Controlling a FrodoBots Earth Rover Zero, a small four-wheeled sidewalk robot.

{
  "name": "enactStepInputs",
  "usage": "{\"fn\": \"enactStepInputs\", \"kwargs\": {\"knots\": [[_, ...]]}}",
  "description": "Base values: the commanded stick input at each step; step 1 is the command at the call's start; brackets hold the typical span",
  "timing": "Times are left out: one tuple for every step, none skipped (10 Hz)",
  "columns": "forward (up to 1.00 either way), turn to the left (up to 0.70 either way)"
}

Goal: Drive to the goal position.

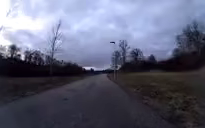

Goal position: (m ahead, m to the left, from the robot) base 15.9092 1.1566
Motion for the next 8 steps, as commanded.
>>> {"fn": "enactStepInputs", "kwargs": {"knots": [[0.5,0.0],[0.5,0.0],[0.5,0.0],[0.5,0.0],[0.5,0.0],[0.5,0.0],[0.5,0.0],[0.5,0.0]]}}
